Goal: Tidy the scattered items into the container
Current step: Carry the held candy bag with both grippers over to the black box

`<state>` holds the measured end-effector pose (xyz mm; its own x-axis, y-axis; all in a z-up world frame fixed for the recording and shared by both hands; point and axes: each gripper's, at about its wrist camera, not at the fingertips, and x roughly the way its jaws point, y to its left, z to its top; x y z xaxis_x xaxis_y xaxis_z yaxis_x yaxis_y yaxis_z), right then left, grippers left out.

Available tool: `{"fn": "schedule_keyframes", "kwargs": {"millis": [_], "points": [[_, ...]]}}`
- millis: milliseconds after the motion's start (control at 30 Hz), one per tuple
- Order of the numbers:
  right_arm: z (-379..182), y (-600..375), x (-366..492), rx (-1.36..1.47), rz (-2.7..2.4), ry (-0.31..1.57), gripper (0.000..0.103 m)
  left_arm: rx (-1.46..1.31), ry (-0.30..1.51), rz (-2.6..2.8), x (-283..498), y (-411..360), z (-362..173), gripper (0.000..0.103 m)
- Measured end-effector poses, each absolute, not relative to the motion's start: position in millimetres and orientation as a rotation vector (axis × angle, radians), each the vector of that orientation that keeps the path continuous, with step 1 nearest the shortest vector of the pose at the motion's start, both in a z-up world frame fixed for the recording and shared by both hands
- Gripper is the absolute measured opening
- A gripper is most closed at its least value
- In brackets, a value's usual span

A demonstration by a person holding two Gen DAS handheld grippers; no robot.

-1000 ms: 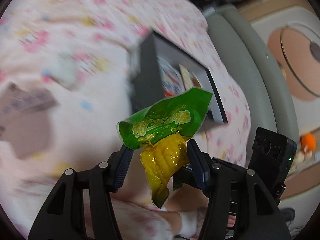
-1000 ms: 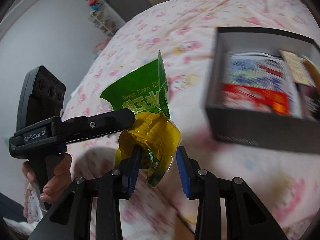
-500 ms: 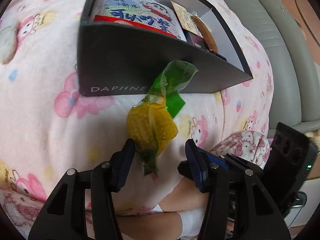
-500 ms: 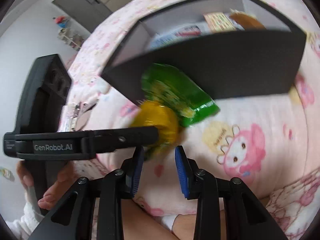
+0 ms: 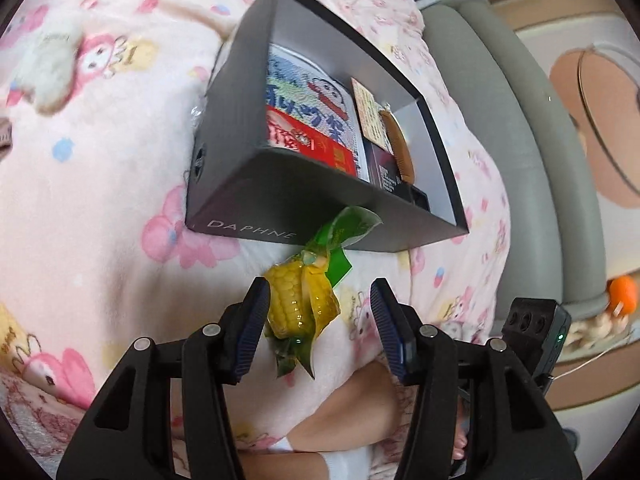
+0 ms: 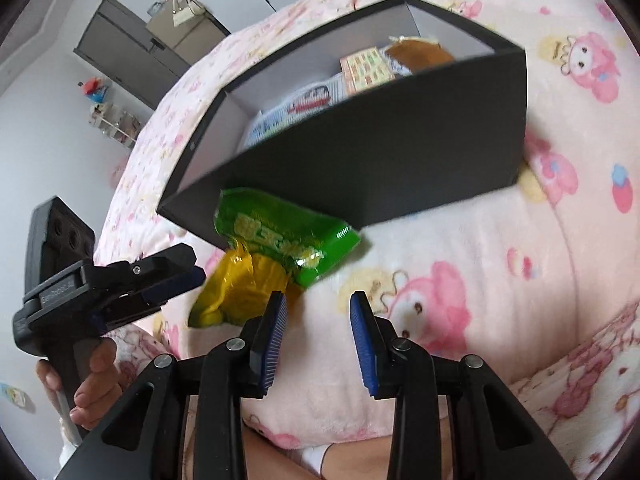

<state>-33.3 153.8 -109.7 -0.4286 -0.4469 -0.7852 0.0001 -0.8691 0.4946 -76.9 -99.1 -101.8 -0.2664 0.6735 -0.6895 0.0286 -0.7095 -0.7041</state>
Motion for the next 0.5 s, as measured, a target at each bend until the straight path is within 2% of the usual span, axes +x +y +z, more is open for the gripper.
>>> {"fn": "schedule_keyframes", "kwargs": {"millis": [367,500], "points": [[-117.4,137.7,-53.6,1.529,-2.27,-0.593,0.03,-1.704,-0.808,1.958,-85.4,-89.3,-122.2,0.053],[-133.7,124.9,-47.4,1.596,-2.216,-0.553,0.03,-1.636,-0.825,1.864,-82.5,-81.7,-120.5,0.053]]}}
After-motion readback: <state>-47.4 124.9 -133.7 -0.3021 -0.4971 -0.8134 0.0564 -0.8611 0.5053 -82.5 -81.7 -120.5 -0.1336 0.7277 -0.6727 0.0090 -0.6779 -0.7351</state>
